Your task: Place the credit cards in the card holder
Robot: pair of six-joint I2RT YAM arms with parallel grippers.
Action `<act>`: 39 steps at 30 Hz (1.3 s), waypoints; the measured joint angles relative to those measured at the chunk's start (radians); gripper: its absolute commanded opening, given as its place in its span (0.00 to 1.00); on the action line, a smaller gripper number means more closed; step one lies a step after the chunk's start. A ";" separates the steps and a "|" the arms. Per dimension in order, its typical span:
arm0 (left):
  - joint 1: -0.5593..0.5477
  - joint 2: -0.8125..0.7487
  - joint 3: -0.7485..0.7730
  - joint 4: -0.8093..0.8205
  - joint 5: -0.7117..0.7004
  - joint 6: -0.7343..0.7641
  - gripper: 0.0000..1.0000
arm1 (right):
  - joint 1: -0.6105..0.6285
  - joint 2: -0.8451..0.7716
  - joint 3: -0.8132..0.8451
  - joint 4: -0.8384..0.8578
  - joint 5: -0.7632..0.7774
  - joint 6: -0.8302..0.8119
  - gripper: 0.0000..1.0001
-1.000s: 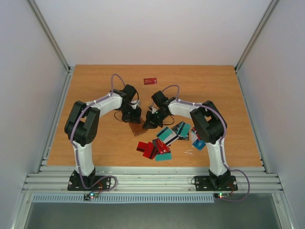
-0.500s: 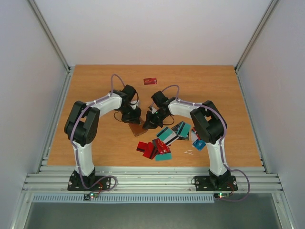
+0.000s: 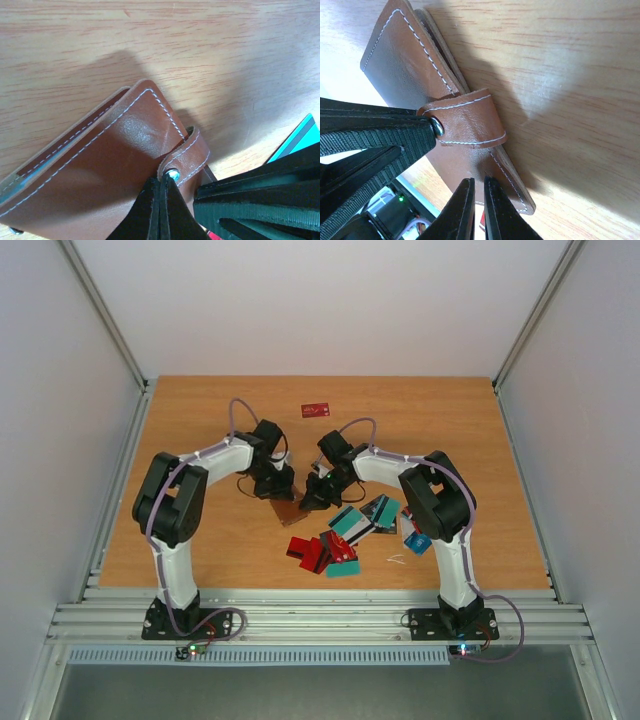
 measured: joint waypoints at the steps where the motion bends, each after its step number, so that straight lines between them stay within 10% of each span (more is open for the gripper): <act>1: 0.001 -0.002 -0.005 0.005 0.002 0.000 0.00 | 0.000 -0.001 0.000 0.000 0.000 0.000 0.09; 30: 0.029 -0.050 -0.156 0.142 0.068 -0.016 0.01 | 0.020 0.131 0.251 -0.168 0.054 0.027 0.01; 39: 0.024 -0.079 -0.160 0.164 0.080 -0.024 0.25 | 0.062 0.129 0.330 -0.299 0.209 -0.056 0.02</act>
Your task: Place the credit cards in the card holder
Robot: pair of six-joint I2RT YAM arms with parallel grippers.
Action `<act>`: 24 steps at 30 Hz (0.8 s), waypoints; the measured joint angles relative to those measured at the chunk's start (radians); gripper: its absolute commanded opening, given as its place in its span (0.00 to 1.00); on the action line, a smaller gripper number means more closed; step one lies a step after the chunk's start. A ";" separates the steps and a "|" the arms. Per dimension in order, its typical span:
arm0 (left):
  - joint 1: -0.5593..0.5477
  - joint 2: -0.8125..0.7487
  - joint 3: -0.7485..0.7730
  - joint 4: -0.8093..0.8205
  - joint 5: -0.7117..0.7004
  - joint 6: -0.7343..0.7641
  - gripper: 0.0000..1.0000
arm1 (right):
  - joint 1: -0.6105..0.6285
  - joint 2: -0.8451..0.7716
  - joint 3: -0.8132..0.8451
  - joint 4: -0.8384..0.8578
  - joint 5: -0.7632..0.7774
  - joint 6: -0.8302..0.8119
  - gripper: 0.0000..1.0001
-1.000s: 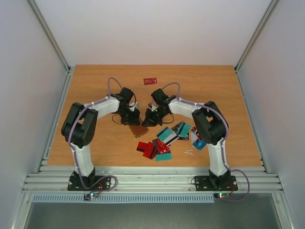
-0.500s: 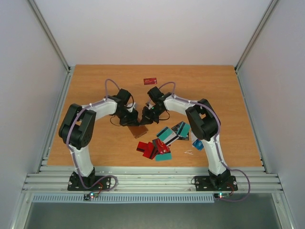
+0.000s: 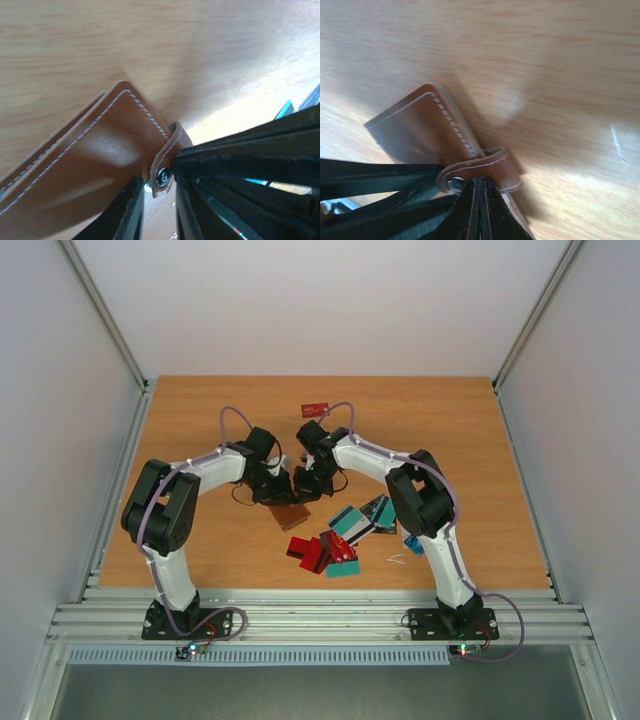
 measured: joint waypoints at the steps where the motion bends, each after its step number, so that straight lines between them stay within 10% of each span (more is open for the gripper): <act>1: -0.005 -0.006 0.002 -0.003 -0.006 0.003 0.28 | 0.002 -0.001 0.003 -0.016 0.008 -0.011 0.03; 13: -0.014 -0.217 0.087 -0.278 -0.141 0.003 0.40 | 0.018 -0.126 0.071 -0.115 0.008 -0.087 0.16; 16: -0.005 -0.317 0.110 -0.307 -0.154 0.008 0.50 | 0.018 -0.217 0.083 -0.119 0.018 -0.106 0.42; 19: 0.005 -0.429 0.111 -0.318 -0.183 0.026 0.72 | 0.018 -0.343 0.054 -0.098 0.047 -0.132 0.93; 24: 0.020 -0.645 0.109 -0.334 -0.270 0.089 0.99 | 0.018 -0.665 -0.082 -0.042 0.159 -0.200 0.99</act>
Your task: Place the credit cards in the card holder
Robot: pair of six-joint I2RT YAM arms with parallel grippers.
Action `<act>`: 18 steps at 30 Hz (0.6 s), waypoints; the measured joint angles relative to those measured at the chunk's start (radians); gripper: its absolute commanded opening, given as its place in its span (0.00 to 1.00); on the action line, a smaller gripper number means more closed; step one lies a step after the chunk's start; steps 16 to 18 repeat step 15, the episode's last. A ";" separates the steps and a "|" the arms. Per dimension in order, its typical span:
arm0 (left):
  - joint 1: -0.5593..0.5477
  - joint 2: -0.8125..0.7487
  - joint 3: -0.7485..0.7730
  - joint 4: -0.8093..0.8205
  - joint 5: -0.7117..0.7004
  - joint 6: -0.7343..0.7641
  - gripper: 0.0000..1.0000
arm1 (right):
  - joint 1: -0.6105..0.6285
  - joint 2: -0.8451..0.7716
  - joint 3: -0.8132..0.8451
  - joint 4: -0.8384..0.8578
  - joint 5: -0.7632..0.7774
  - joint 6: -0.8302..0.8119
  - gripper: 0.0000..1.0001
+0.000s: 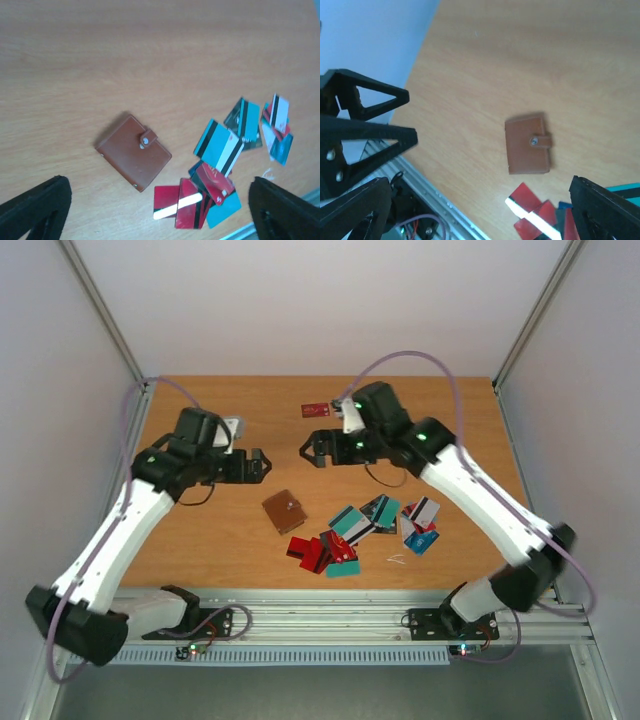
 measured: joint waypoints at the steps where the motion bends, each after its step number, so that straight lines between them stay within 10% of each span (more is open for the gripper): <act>1: 0.002 -0.032 0.000 -0.002 -0.016 0.014 0.99 | 0.000 -0.053 -0.021 0.009 0.026 -0.009 0.99; 18: 0.006 -0.285 -0.041 0.002 -0.188 0.093 0.99 | -0.002 -0.341 -0.152 0.021 0.256 -0.058 0.99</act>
